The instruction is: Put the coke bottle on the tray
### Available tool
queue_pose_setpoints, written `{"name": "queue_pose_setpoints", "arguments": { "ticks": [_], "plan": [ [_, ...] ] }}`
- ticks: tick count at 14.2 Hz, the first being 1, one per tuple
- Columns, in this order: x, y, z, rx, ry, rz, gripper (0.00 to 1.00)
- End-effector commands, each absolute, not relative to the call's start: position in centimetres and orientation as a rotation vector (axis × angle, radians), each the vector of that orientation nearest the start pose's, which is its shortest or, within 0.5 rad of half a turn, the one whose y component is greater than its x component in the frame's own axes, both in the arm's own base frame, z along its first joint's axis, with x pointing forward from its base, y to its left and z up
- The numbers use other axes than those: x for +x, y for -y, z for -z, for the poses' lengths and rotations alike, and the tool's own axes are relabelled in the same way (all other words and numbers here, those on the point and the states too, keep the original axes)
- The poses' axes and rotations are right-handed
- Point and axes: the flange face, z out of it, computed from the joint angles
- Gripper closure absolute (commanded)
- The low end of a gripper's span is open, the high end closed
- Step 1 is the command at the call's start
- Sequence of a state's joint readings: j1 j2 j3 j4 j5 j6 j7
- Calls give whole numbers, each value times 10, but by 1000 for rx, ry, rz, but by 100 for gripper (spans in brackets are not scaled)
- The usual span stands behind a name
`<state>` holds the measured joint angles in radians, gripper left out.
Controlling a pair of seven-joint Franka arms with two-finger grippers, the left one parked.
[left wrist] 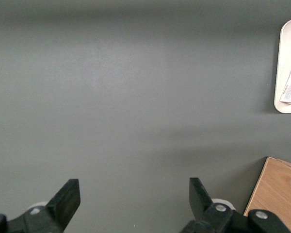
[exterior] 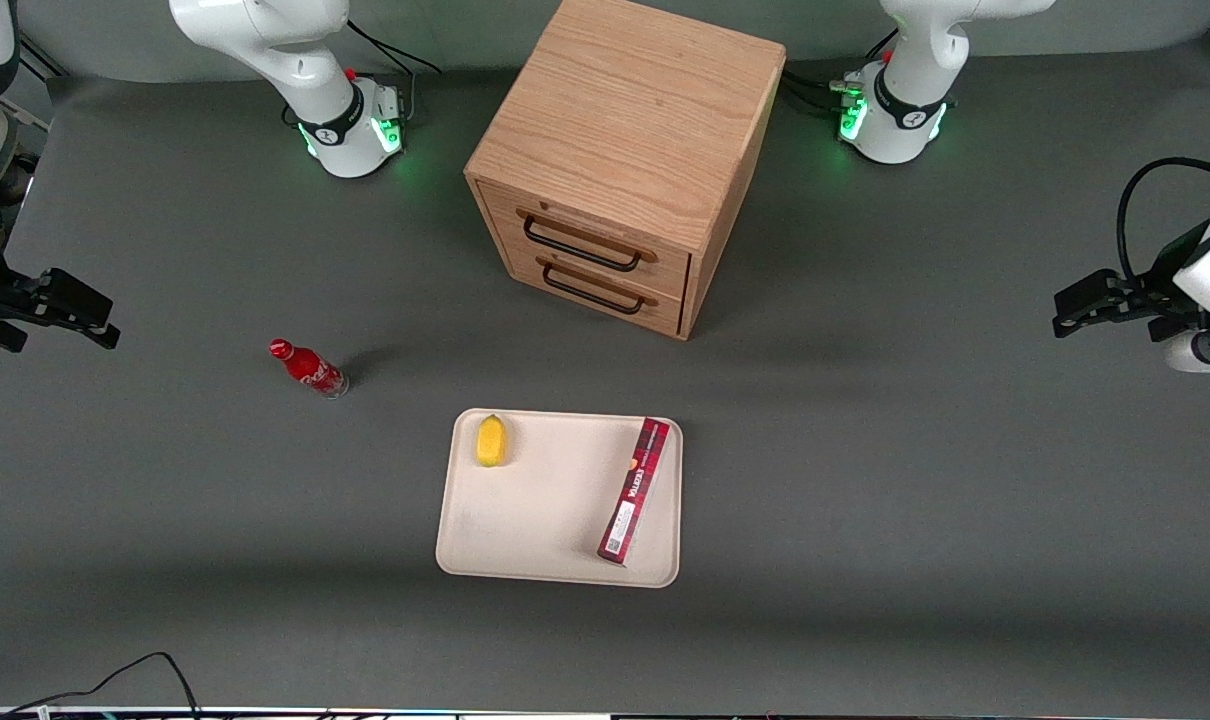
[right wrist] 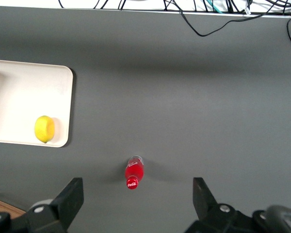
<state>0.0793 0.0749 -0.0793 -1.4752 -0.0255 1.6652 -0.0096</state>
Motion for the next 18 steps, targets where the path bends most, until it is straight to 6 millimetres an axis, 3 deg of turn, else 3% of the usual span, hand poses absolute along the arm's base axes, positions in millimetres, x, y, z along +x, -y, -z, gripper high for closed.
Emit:
{"name": "queue_pose_setpoints", "arguments": {
  "ticks": [1,4,7,12,16,18],
  "plan": [
    [600,-5,-619,-3177,54,125,0],
    [619,-18,-568,-3180,90,52,0],
    [623,-27,-493,-3180,116,-15,0],
    [599,-32,-424,-3162,115,-105,0],
    [561,-30,-364,-3154,140,1,0],
    [547,-34,-350,-3150,132,-28,5]
  ]
}}
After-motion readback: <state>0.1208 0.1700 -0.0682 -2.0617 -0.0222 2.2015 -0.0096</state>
